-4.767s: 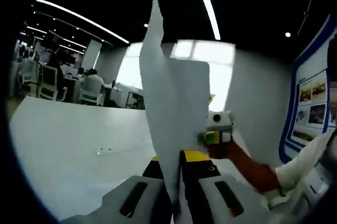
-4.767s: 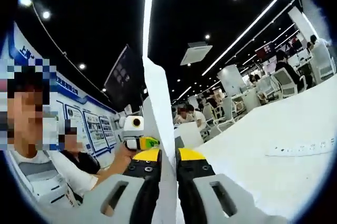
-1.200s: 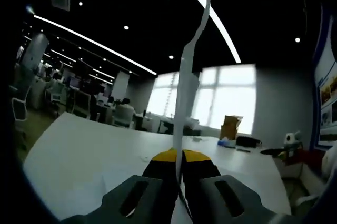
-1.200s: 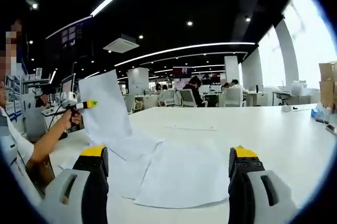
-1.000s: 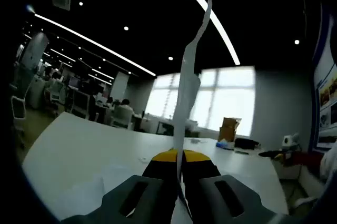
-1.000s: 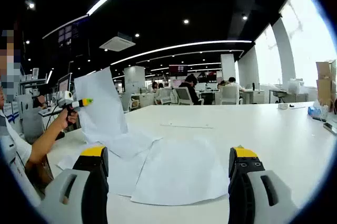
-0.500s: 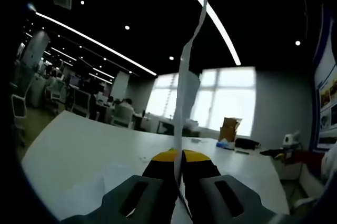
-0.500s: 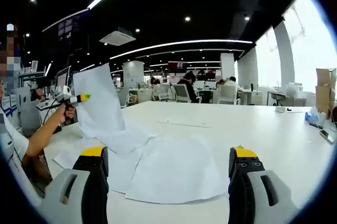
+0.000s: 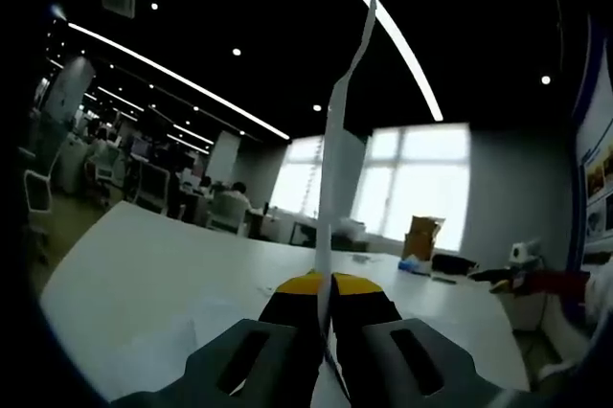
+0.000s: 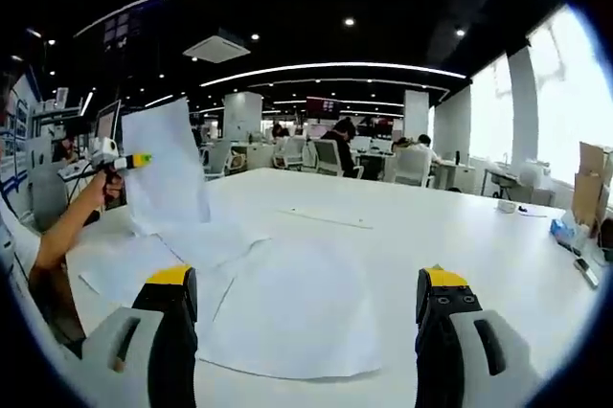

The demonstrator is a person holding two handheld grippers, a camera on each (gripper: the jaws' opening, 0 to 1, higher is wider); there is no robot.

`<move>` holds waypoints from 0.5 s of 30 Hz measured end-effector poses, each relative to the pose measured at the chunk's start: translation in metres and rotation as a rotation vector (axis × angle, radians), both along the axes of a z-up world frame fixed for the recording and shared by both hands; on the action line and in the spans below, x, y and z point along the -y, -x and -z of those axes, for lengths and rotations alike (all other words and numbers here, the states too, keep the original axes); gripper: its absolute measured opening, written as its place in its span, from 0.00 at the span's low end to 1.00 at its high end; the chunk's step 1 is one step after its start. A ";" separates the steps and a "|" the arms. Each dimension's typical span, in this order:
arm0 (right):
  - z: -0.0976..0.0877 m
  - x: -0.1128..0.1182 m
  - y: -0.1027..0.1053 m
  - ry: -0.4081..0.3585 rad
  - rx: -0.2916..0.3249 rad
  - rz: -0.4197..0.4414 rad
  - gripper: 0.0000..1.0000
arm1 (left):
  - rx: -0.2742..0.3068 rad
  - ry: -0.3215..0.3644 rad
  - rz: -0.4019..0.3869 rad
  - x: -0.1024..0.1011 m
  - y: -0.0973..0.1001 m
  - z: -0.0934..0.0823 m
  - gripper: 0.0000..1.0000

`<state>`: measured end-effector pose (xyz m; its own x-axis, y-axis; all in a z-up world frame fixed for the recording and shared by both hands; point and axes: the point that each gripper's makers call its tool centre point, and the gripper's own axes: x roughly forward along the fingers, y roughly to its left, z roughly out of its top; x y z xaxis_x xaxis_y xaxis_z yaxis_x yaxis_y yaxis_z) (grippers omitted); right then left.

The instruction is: Organize the stack of printing papers by aligning and flattening the scattered papers on the table

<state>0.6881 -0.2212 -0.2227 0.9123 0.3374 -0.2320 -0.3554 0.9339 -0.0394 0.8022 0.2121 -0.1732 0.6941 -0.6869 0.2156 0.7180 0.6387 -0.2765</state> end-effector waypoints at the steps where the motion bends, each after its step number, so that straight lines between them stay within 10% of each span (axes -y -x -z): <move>1: 0.002 0.001 -0.002 -0.003 -0.006 0.001 0.90 | -0.001 -0.003 -0.002 0.000 0.000 0.001 0.06; 15: 0.022 0.016 -0.025 -0.014 -0.054 0.031 0.90 | 0.003 -0.008 -0.001 0.001 0.000 0.001 0.06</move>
<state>0.7128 -0.2370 -0.2448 0.9087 0.3122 -0.2770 -0.3271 0.9450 -0.0080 0.8018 0.2110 -0.1744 0.6940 -0.6878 0.2128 0.7183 0.6416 -0.2692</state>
